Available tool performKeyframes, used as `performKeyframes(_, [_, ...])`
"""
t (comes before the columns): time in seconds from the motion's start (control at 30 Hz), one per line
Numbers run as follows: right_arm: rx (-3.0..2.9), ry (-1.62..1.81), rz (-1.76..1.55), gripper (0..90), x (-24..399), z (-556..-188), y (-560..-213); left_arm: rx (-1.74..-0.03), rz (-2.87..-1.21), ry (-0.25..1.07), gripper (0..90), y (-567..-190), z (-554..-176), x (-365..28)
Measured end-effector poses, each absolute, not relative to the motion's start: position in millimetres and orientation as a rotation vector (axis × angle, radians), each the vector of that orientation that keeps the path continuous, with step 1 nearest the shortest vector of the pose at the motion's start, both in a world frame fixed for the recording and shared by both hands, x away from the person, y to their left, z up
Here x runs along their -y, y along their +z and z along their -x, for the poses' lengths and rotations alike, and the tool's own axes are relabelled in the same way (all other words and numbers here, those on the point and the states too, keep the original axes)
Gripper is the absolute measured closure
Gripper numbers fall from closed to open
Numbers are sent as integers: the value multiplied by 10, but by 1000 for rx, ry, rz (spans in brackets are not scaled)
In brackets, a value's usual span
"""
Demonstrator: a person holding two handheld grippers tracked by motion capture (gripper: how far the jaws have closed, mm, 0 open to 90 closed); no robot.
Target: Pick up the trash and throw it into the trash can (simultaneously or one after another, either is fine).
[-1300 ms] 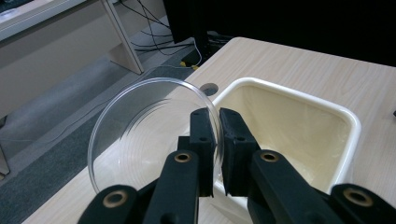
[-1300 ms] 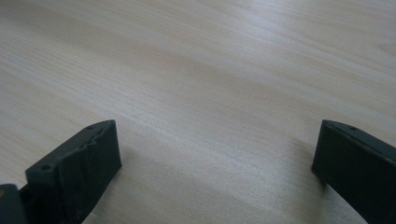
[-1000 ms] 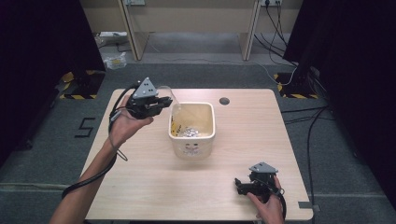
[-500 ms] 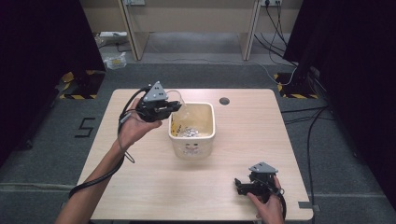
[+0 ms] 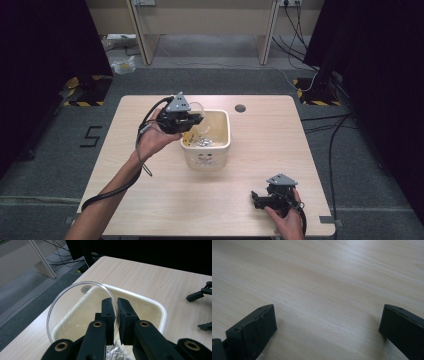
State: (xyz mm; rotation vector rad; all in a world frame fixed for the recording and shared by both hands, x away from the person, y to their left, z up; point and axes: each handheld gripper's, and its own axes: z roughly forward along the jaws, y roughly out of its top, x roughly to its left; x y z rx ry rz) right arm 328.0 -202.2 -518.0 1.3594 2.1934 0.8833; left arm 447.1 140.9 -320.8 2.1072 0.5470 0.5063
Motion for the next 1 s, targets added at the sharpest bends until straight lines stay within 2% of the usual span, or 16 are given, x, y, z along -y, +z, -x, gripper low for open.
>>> performKeyframes(0.73, [-2193, 883, -1359, 10, 2022, -3281, -5181, -563, -2147, 425, 813, -3427, -4544, -1314])
performKeyframes(0.8, [-2193, 883, -1359, 10, 2022, -3281, -5182, -572, -2146, 426, 763, -3455, -4557, -1307])
performKeyframes(0.9, [-2194, 884, -1360, 10, 2021, -3280, -5181, -585, -2126, 414, 613, -3452, -4559, -1318])
performKeyframes(1.0, [-2194, 883, -1358, 10, 2022, -3281, -5182, -590, -2121, 415, 543, -3430, -4548, -1339])
